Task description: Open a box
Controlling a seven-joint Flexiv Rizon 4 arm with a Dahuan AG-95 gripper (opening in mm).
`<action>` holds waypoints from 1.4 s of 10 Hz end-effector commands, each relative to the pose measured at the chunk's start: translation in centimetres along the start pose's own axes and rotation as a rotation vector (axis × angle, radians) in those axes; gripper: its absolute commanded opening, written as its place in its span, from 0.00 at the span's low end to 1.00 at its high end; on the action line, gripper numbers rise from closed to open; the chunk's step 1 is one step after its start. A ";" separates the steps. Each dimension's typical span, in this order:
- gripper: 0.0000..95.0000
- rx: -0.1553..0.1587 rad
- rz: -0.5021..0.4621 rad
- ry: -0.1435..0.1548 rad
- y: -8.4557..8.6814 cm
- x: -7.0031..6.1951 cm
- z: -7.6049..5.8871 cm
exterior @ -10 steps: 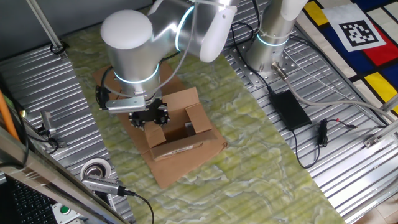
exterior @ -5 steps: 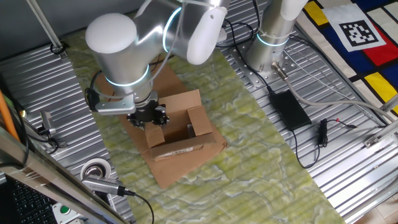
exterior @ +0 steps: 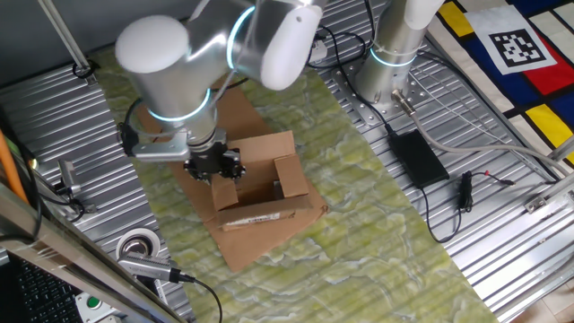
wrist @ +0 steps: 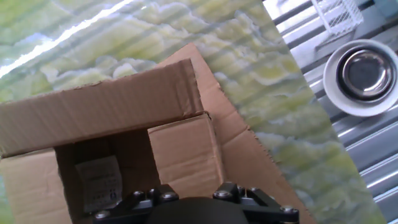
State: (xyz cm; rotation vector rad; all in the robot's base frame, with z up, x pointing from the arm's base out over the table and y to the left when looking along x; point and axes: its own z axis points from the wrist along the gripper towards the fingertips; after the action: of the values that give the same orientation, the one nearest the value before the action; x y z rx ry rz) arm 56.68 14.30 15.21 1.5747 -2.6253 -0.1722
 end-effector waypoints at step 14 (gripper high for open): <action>0.00 -0.178 0.155 -0.007 0.2 0.2 -0.2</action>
State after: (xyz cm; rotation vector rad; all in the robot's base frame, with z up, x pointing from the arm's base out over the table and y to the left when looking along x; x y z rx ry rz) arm 56.40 14.17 15.44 1.3158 -2.6410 -0.3875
